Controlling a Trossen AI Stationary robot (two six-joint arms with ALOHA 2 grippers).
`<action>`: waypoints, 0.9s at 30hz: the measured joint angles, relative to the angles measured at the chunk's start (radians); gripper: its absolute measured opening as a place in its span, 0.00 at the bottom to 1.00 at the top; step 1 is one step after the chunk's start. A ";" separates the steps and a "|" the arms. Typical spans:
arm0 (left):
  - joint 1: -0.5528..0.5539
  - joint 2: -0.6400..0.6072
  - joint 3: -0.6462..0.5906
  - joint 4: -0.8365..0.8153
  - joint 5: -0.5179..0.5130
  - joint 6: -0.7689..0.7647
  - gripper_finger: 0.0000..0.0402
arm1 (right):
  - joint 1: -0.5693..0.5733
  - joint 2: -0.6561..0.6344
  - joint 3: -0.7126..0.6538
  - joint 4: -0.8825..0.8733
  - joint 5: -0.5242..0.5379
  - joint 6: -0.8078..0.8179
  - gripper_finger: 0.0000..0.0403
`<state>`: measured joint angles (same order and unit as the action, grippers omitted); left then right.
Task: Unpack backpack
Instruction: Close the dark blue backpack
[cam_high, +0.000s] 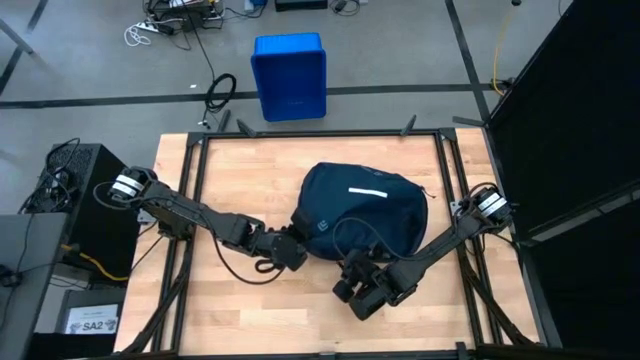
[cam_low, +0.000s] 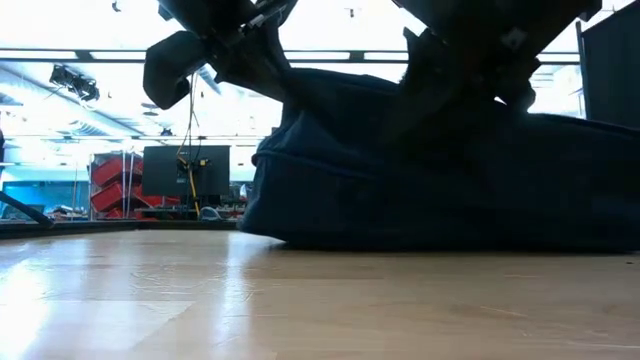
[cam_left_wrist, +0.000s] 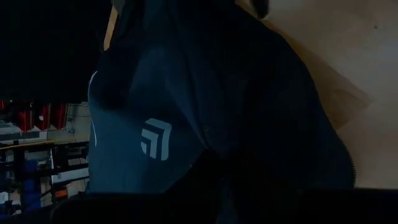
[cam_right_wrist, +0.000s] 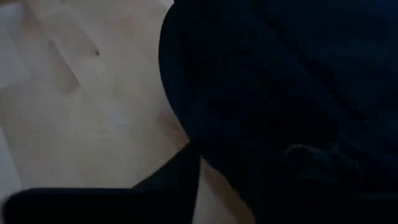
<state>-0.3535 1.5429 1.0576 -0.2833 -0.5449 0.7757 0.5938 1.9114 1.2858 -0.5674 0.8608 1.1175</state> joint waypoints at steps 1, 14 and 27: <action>-0.001 0.000 0.000 -0.002 0.000 0.000 0.00 | 0.000 0.000 0.000 -0.005 0.000 -0.010 0.17; -0.001 0.000 0.001 -0.110 -0.010 -0.055 0.00 | 0.092 -0.074 0.035 -0.222 -0.016 0.110 0.00; -0.001 0.000 0.001 -0.075 -0.011 -0.054 0.00 | 0.267 -0.110 -0.072 -0.133 0.099 0.517 0.00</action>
<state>-0.3546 1.5429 1.0584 -0.3583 -0.5560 0.7220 0.8610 1.8011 1.2138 -0.7006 0.9600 1.6349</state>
